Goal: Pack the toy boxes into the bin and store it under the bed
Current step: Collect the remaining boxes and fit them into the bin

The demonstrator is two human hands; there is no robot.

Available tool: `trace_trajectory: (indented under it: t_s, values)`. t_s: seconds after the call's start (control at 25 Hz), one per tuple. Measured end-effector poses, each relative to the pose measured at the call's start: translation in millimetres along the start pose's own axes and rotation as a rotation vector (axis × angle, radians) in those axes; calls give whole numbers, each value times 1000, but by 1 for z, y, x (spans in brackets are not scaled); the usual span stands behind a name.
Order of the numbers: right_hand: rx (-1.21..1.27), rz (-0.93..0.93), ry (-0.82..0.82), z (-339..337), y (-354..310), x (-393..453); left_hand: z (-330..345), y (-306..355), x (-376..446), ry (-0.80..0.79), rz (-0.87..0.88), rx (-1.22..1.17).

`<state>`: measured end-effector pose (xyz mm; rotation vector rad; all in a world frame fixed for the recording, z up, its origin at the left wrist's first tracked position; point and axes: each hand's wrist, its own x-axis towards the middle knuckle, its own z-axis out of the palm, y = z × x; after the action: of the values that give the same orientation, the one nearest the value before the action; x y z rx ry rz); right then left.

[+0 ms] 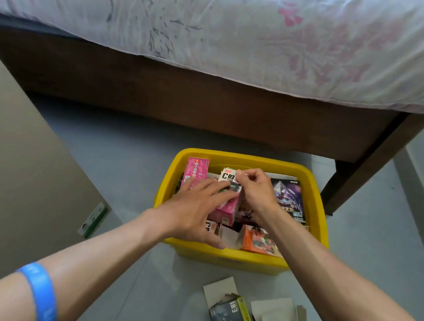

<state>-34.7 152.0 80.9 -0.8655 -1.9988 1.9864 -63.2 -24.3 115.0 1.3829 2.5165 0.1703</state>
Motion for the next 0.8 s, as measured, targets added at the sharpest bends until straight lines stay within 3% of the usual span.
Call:
trace_trajectory:
  t_s: [0.08,0.28,0.4,0.52,0.68,0.8]
  values:
    - [-55,3,34,10,0,19,6,-13,9,-41,-20,300]
    - [-762,-307,-42,26,18,36,13,-30,32,-159,-161,153]
    - [-736,-188,-174,27,16,36,27,-43,32,-113,-210,61]
    - [-723,-278,-263,20,10,21,33,-49,41,-58,-254,56]
    - [-716,-534,-67,-5,12,-35,33,-48,62,-30,-310,102]
    - [-716,-703,-57,-45,34,-96,34,-47,64,0,-278,171]
